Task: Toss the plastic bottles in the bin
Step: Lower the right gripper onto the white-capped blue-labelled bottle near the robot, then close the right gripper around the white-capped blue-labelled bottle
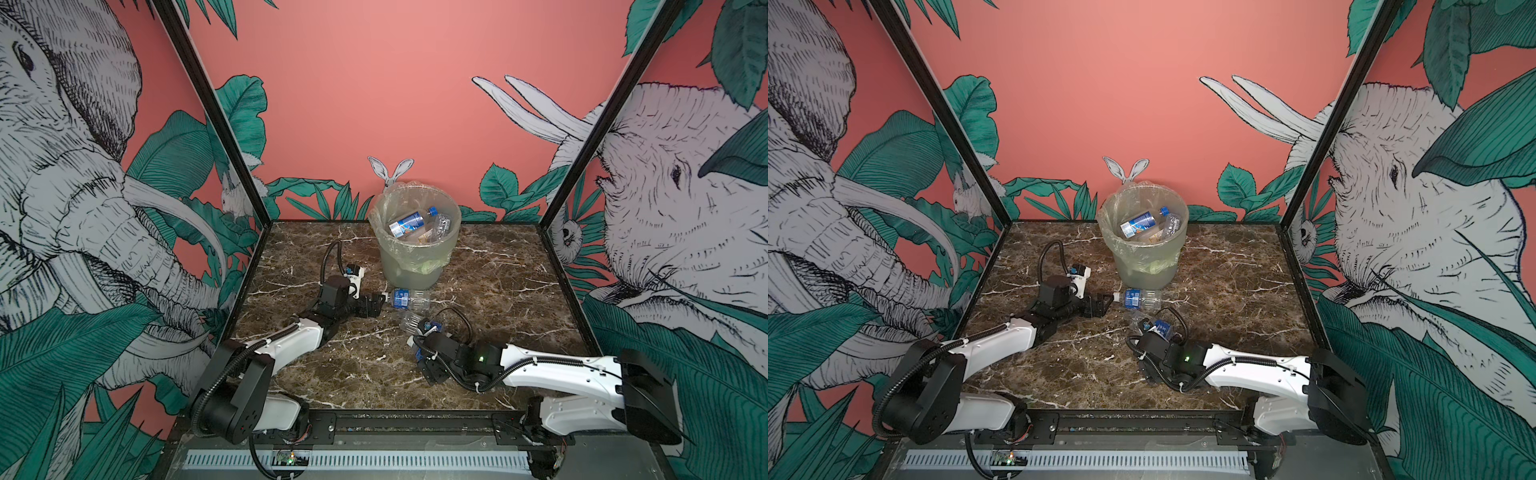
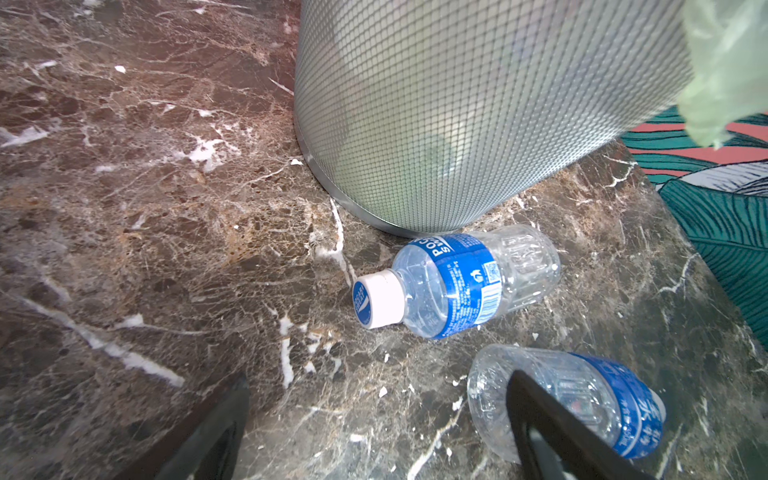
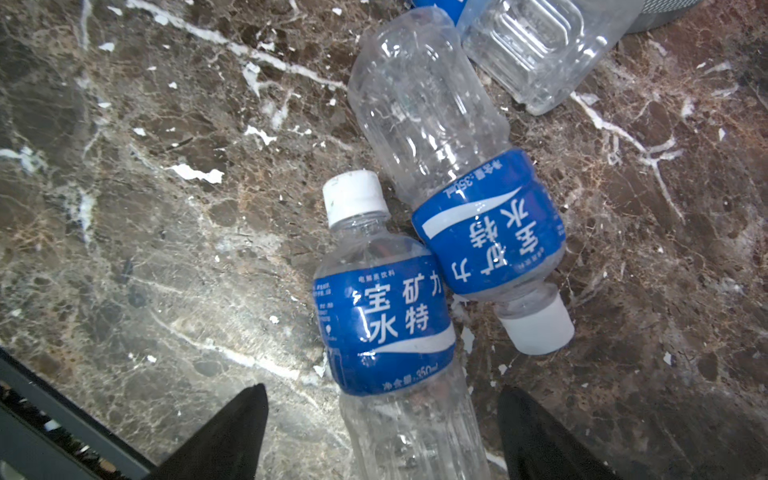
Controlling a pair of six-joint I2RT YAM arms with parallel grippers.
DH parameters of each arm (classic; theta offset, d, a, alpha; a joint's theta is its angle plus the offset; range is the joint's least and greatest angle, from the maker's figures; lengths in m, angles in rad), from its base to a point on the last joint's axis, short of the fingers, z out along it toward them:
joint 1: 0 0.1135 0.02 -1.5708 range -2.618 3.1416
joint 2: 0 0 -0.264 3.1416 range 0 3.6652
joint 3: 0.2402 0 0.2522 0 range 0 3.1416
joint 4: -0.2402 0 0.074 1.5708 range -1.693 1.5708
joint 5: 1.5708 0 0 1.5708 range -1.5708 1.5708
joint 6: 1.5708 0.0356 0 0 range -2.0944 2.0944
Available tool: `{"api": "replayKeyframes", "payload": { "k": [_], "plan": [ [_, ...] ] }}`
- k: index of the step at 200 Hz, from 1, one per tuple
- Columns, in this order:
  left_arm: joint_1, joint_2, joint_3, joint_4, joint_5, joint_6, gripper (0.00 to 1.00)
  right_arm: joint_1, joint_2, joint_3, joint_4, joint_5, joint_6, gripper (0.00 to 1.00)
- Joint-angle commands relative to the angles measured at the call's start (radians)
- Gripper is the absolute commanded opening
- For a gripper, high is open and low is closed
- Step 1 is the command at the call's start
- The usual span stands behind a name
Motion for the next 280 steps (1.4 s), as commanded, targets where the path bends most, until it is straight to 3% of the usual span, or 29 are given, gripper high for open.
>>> {"api": "replayKeyframes", "payload": {
  "k": [1,84,142,217,264,280],
  "plan": [
    [0.005,-0.016,-0.016,0.016,0.010,-0.007,0.96,0.002,0.022,0.025,-0.017,0.054,-0.004,0.88],
    [0.006,-0.020,-0.016,0.007,0.006,-0.002,0.96,0.003,0.146,0.055,0.011,-0.006,-0.026,0.74],
    [0.005,-0.014,-0.015,0.012,0.012,-0.003,0.96,0.004,0.204,0.057,0.065,-0.082,-0.010,0.74],
    [0.005,-0.005,-0.011,0.013,0.015,-0.006,0.96,0.004,0.320,0.091,0.080,-0.076,0.013,0.74],
    [0.005,0.001,-0.012,0.015,0.017,-0.006,0.96,0.004,0.304,0.065,0.097,-0.051,0.008,0.58],
    [0.005,0.003,-0.011,0.016,0.016,-0.005,0.96,0.004,0.224,0.032,0.126,-0.039,0.007,0.55]
  ]
}}
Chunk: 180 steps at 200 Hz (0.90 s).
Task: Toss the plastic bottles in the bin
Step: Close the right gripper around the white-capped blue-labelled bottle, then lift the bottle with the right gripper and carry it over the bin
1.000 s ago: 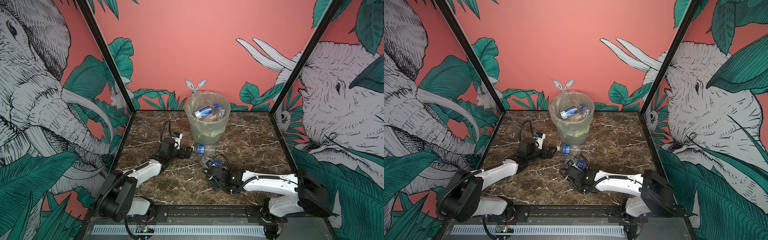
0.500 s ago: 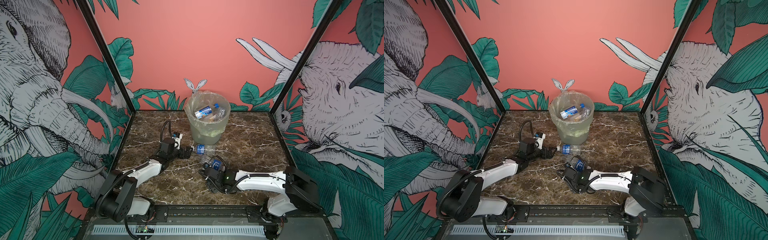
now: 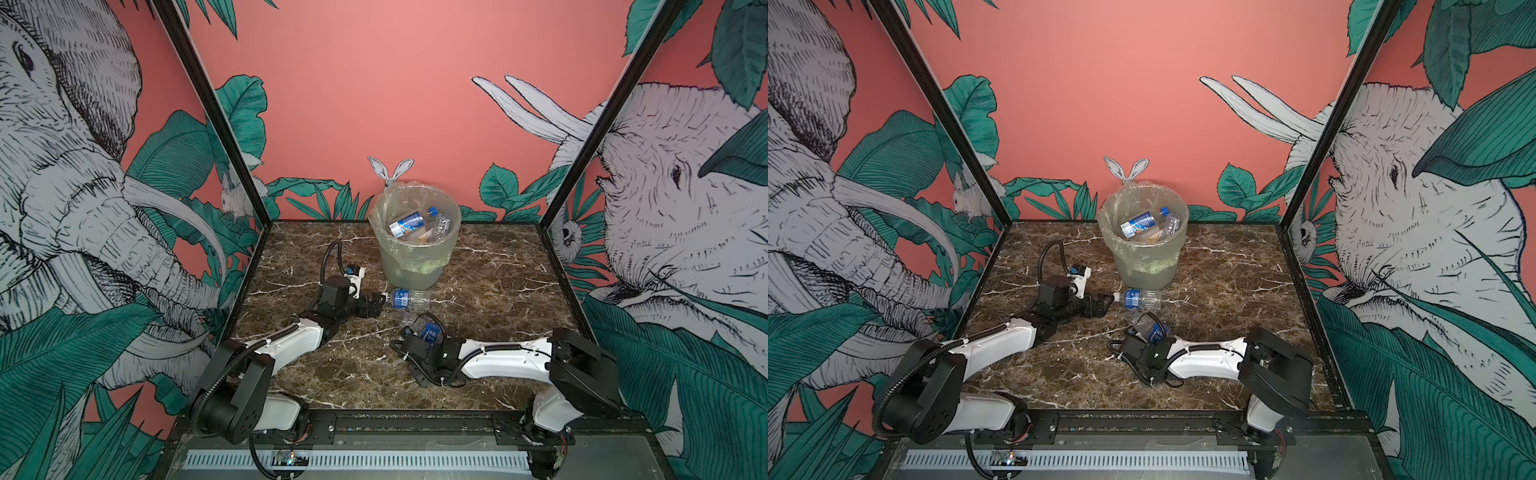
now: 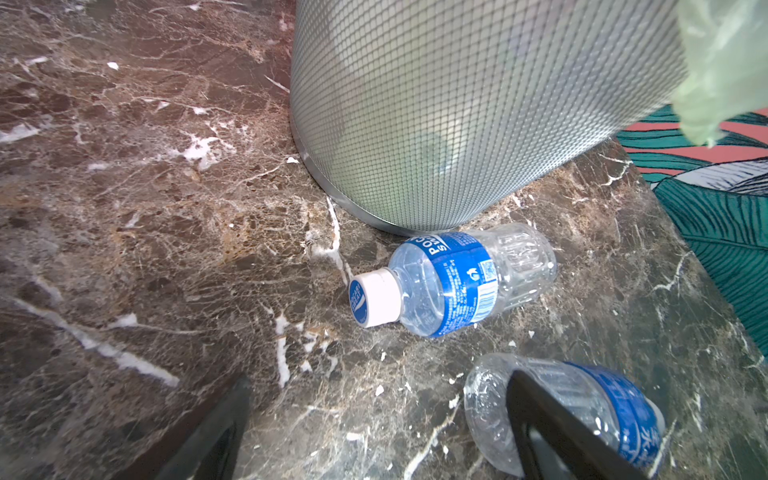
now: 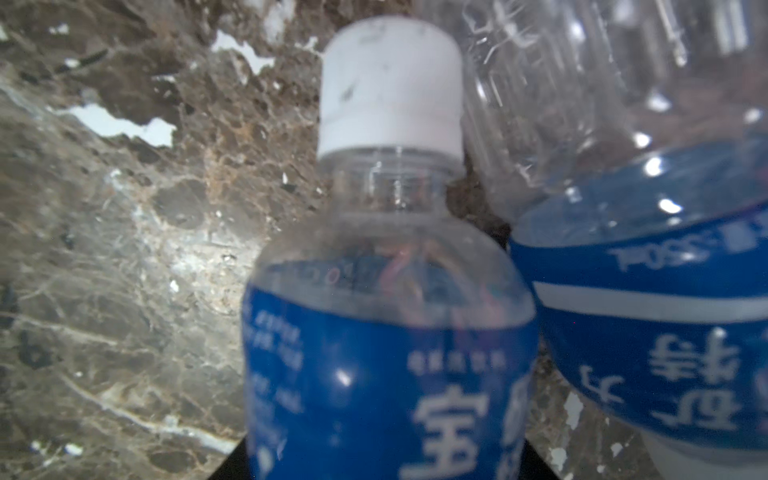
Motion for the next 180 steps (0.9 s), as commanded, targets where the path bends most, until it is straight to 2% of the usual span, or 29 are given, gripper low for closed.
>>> {"api": "replayKeyframes", "payload": {
  "k": [1,23,109,152,180],
  "plan": [
    [0.005,0.003,-0.011,0.017,0.008,-0.003,0.96,0.003,-0.074,-0.041,0.034,0.035,0.009,0.55],
    [0.005,0.005,-0.010,0.020,0.011,-0.003,0.96,0.012,-0.178,-0.101,0.096,0.057,0.011,0.54],
    [0.005,0.014,-0.013,0.030,0.012,-0.006,0.96,0.071,-0.561,-0.282,0.196,0.281,0.002,0.51],
    [0.005,0.015,-0.013,0.031,0.010,-0.006,0.96,0.072,-0.700,-0.300,0.218,0.371,-0.041,0.50],
    [0.004,0.011,-0.013,0.028,0.010,-0.005,0.96,0.072,-0.766,-0.264,0.205,0.436,-0.111,0.49]
  ]
}}
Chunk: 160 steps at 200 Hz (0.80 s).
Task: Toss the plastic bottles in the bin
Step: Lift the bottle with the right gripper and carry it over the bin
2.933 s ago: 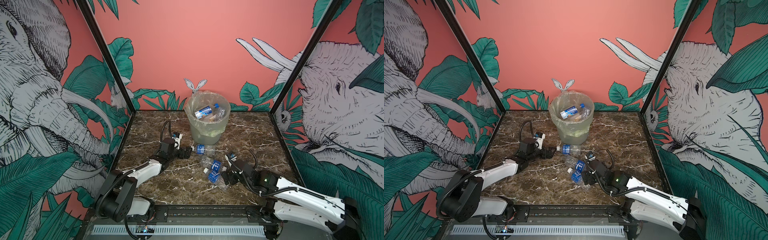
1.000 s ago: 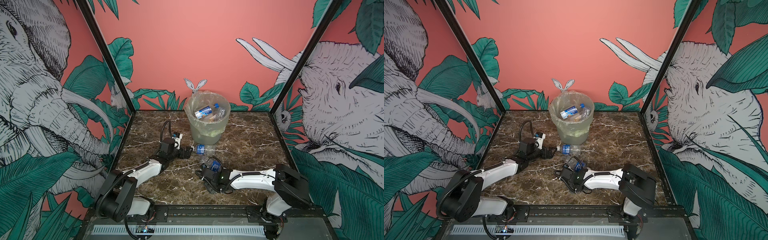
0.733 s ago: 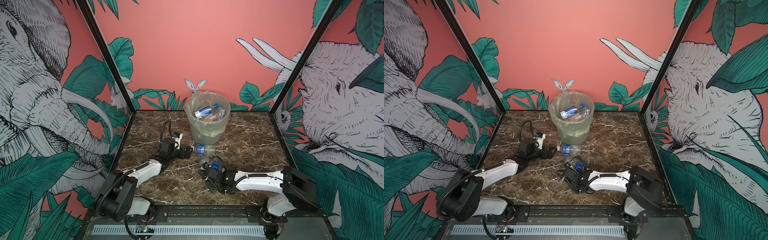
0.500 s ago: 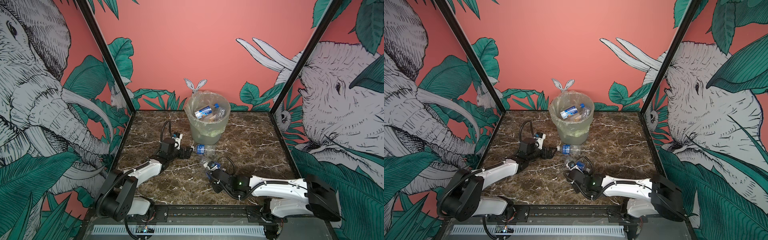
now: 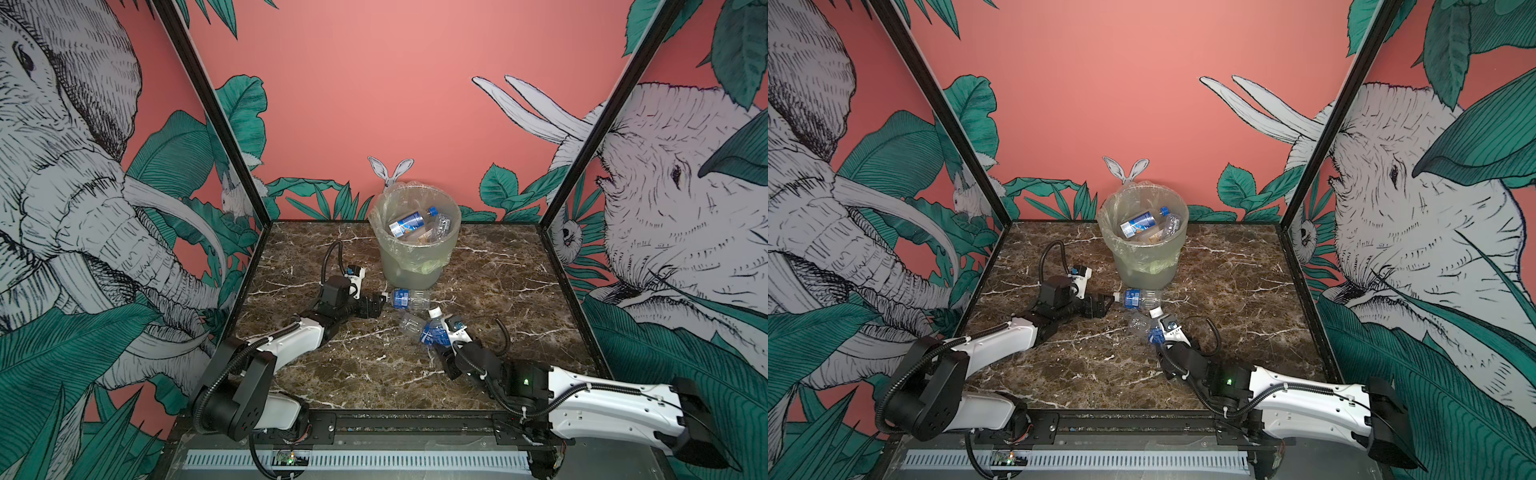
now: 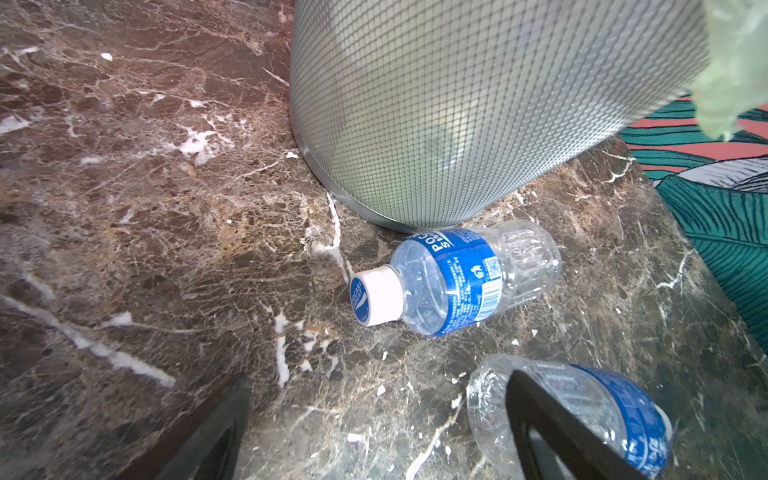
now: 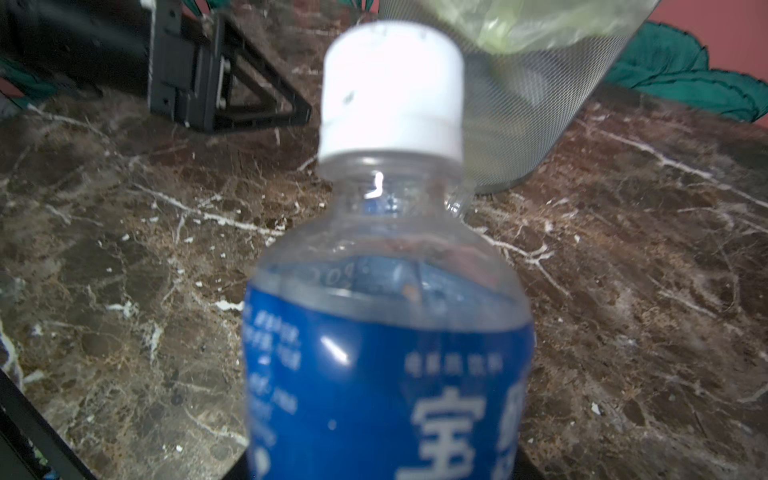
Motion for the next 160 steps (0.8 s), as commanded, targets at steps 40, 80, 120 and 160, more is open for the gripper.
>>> {"api": "replayKeyframes", "payload": {
  "k": [40,80,120,160],
  "plan": [
    [0.005,-0.015,-0.015,0.018,0.007,-0.004,0.96,0.007,-0.071,0.147,-0.019,0.175,-0.192,0.48],
    [0.005,-0.008,-0.011,0.022,0.016,-0.007,0.96,-0.016,-0.017,0.307,-0.048,0.217,-0.306,0.48],
    [0.005,-0.006,-0.008,0.021,0.021,-0.009,0.96,-0.146,0.120,0.533,-0.046,0.133,-0.434,0.48],
    [0.005,0.011,0.001,0.019,0.015,-0.003,0.96,-0.387,0.446,0.958,-0.110,-0.079,-0.446,0.42]
  ]
}}
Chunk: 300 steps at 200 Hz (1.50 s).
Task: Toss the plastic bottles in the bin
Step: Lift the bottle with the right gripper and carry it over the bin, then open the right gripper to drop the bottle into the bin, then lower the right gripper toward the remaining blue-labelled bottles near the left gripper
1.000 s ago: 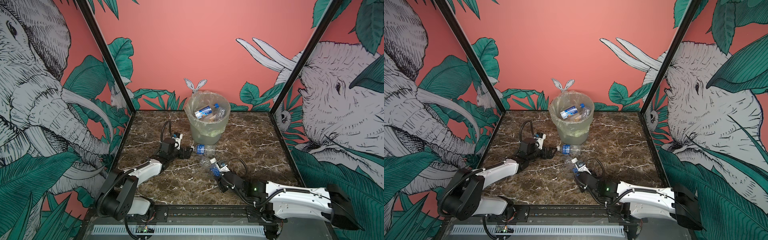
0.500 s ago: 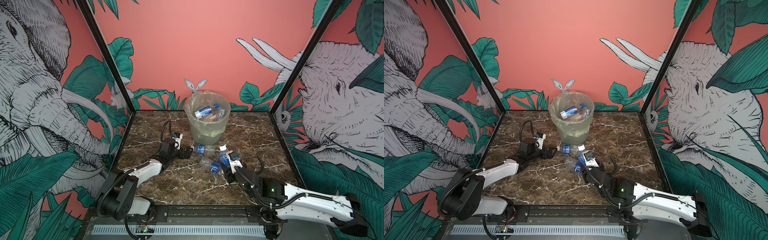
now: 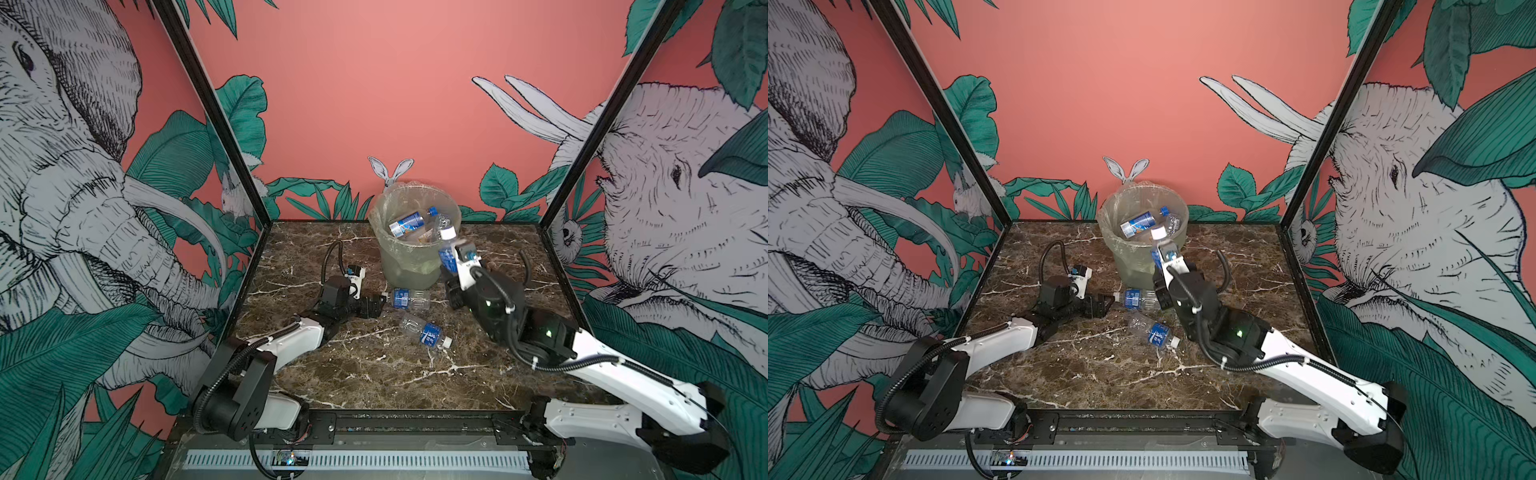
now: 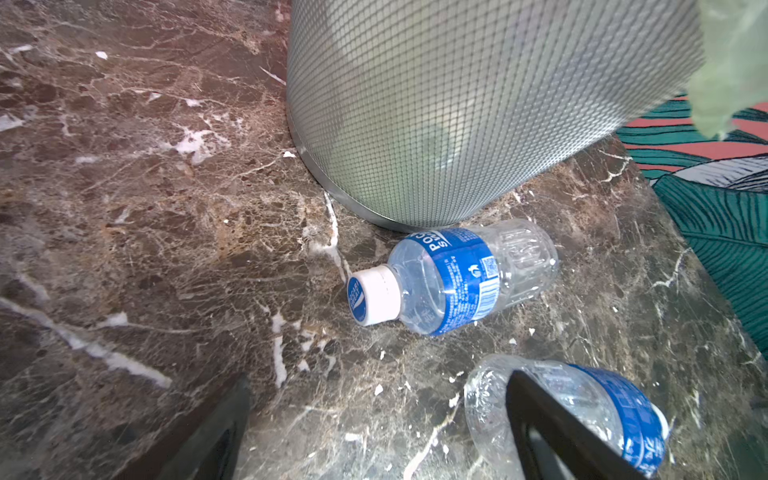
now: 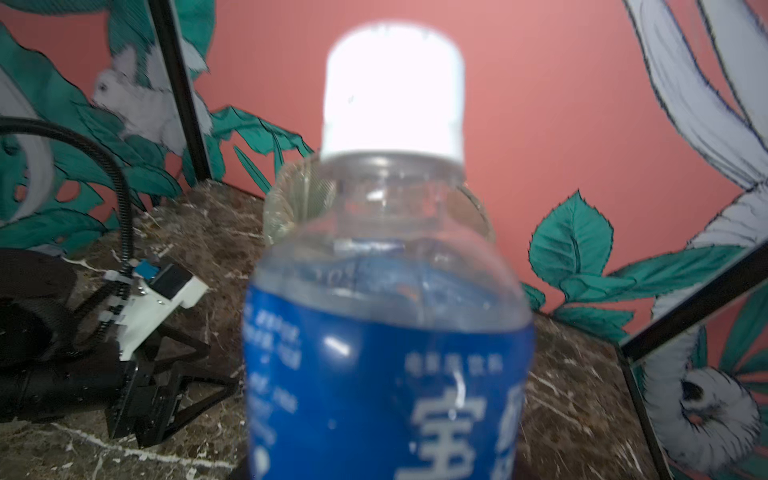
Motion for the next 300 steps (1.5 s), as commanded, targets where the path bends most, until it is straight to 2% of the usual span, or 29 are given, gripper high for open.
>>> {"api": "replayKeyframes", "payload": {
  "k": [1,9,13,24,34,49,59,66,92,117,153,198,255,300],
  "plan": [
    [0.005,0.010,0.001,0.018,0.008,-0.002,0.96,-0.117,0.179,0.239,-0.020,-0.136,-0.038,0.42],
    [0.006,0.014,0.003,0.016,0.007,0.000,0.96,-0.168,0.281,0.362,-0.054,-0.192,-0.029,0.46],
    [0.005,0.014,0.003,0.015,0.006,0.001,0.96,-0.192,0.334,0.433,-0.081,-0.220,-0.020,0.51],
    [0.005,0.015,0.007,0.009,0.003,0.004,0.96,-0.243,0.493,0.641,-0.178,-0.261,0.006,0.76],
    [0.005,0.011,0.008,0.003,0.000,0.007,0.96,-0.272,0.614,0.825,-0.290,-0.238,0.029,0.97],
    [0.005,-0.004,0.008,-0.009,-0.005,0.013,0.96,-0.292,0.723,1.049,-0.441,-0.142,0.070,0.99],
    [0.005,-0.017,0.007,-0.018,-0.013,0.019,0.96,-0.290,0.724,1.092,-0.471,-0.091,0.079,0.99],
    [0.005,-0.027,0.005,-0.023,-0.017,0.022,0.96,-0.287,0.688,1.050,-0.436,-0.097,0.083,0.99],
    [0.004,-0.036,0.003,-0.022,-0.012,0.021,0.96,-0.270,0.491,0.738,-0.206,-0.165,0.070,0.99],
    [0.005,-0.032,0.003,-0.016,-0.003,0.019,0.96,-0.270,0.373,0.588,-0.206,-0.174,0.088,0.99],
    [0.005,-0.042,-0.001,-0.016,-0.002,0.018,0.97,-0.271,0.184,0.265,-0.140,-0.186,0.091,0.99],
    [0.005,-0.050,-0.003,-0.018,-0.010,0.019,0.96,-0.271,0.044,-0.022,-0.147,-0.246,0.127,0.99],
    [0.005,-0.051,-0.007,-0.012,-0.008,0.021,0.96,-0.257,-0.050,-0.254,-0.140,-0.350,0.176,0.98],
    [0.005,-0.050,-0.007,-0.011,-0.007,0.025,0.96,-0.194,-0.038,-0.352,-0.117,-0.377,0.194,0.97]
  ]
}}
